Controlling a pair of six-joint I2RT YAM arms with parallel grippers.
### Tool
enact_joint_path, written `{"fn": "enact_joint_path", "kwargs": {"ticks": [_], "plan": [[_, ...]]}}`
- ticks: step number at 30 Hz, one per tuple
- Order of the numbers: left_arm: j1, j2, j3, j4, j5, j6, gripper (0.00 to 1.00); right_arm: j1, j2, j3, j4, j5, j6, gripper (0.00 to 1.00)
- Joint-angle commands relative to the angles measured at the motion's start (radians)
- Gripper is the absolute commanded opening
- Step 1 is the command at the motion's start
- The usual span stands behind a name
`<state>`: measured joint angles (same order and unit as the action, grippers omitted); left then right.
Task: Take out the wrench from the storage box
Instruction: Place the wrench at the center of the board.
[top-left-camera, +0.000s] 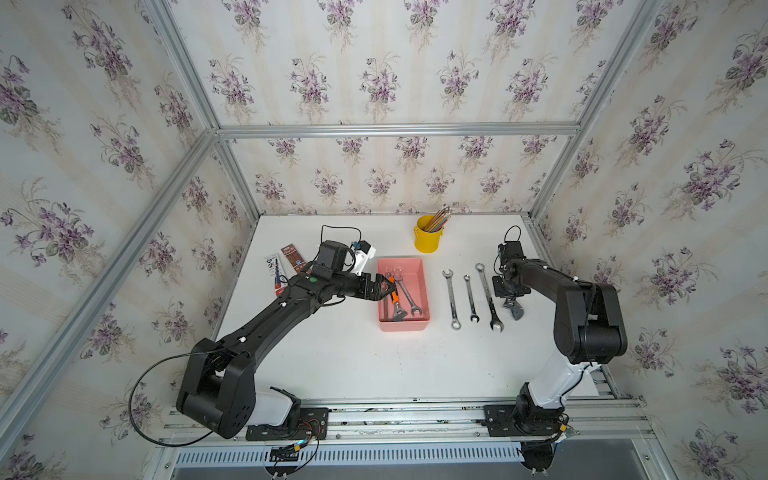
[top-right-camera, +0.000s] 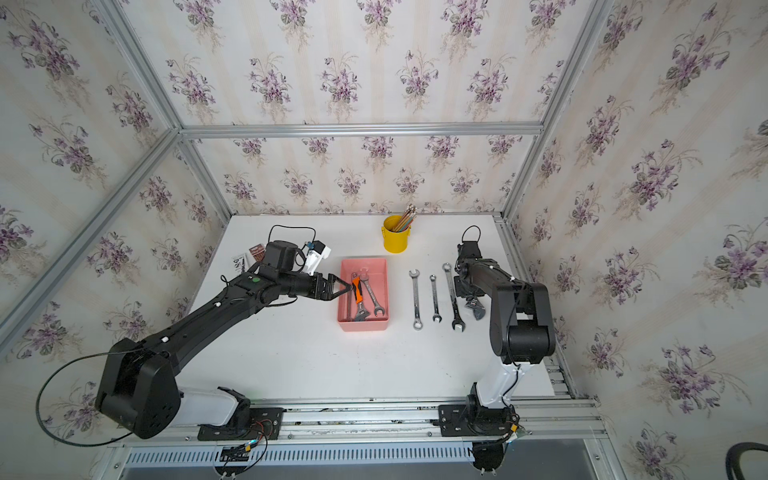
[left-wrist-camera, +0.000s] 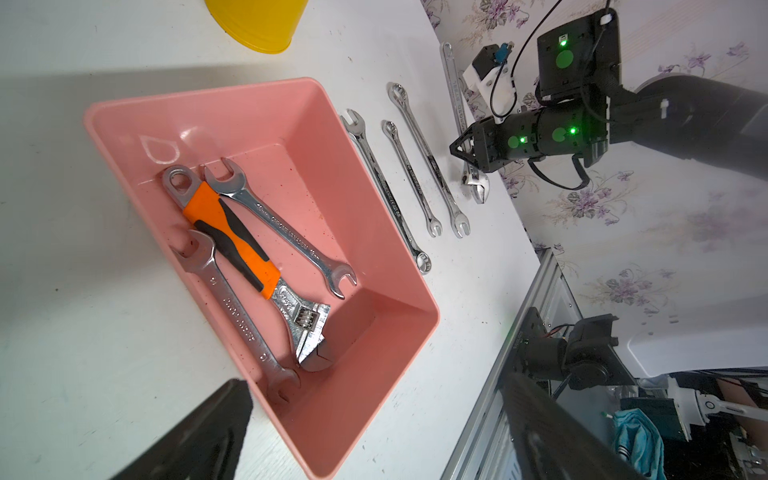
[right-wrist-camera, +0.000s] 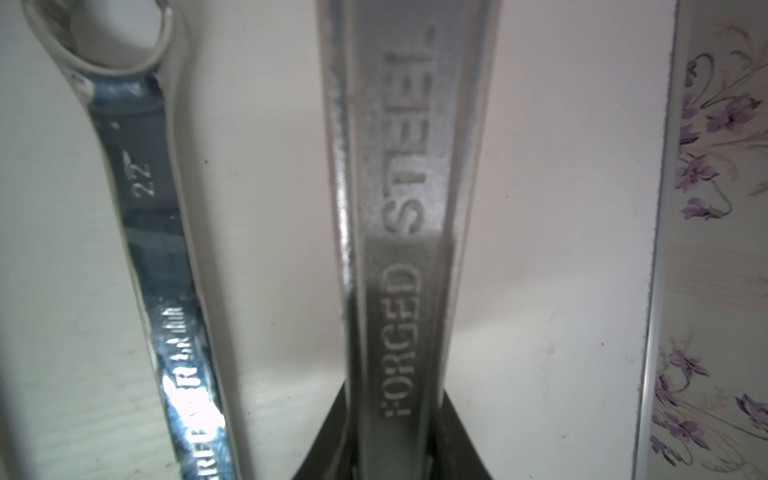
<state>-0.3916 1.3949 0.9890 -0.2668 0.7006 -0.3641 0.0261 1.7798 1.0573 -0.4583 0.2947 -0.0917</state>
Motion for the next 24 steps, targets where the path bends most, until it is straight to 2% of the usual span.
{"fn": "enact_joint_path", "kwargs": {"ticks": [1,7,20,24], "plan": [[0.001,0.005,0.009,0.002,-0.002,0.034,0.99,-0.011,0.011,-0.004,0.039,-0.001,-0.005,0.11],[0.004,0.012,0.022,-0.008,0.004,0.048,0.99,-0.015,0.051,-0.008,0.044,0.01,0.001,0.15],[0.005,0.067,0.051,-0.021,0.008,0.059,0.99,-0.015,0.049,-0.026,0.051,0.03,0.009,0.35],[0.006,0.07,0.058,-0.026,0.007,0.059,0.99,-0.015,0.041,-0.026,0.046,0.025,0.015,0.37]]}}
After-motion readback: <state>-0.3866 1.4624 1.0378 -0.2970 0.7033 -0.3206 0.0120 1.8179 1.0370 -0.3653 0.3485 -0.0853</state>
